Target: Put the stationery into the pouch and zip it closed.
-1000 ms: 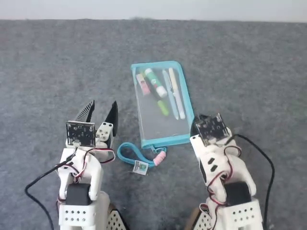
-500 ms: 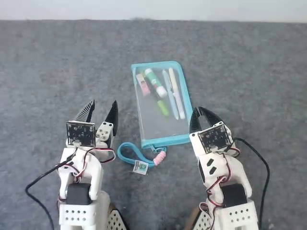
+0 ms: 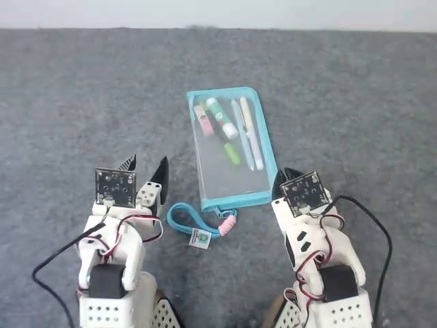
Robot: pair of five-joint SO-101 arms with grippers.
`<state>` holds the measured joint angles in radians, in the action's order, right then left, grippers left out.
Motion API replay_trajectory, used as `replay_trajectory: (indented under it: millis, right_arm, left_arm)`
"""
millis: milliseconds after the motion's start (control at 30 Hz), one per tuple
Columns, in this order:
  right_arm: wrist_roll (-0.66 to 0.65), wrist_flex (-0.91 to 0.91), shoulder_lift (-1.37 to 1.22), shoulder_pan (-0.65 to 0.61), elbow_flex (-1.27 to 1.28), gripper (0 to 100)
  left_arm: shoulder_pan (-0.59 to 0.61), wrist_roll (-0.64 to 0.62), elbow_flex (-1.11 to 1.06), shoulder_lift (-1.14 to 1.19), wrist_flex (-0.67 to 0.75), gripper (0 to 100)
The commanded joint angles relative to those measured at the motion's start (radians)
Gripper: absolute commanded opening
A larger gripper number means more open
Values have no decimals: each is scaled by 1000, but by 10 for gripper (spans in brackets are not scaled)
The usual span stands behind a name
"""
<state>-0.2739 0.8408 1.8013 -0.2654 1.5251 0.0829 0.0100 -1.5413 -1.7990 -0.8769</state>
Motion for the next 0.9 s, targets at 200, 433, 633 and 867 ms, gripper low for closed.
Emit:
replay_trajectory:
  millis: [200,433,633,867]
  right_arm:
    - [11,-7,-277,-4,-153,37]
    - [12,-82,-791,-4,-322,37]
    - [12,-87,-1079,-2,-446,37]
    - [12,-87,-1218,-2,-505,37]
  left_arm:
    - [-3,23,79,-18,-31,192]
    - [-3,25,136,181,18,192]
    - [3,26,349,747,78,192]
    - [5,28,581,1263,77,192]
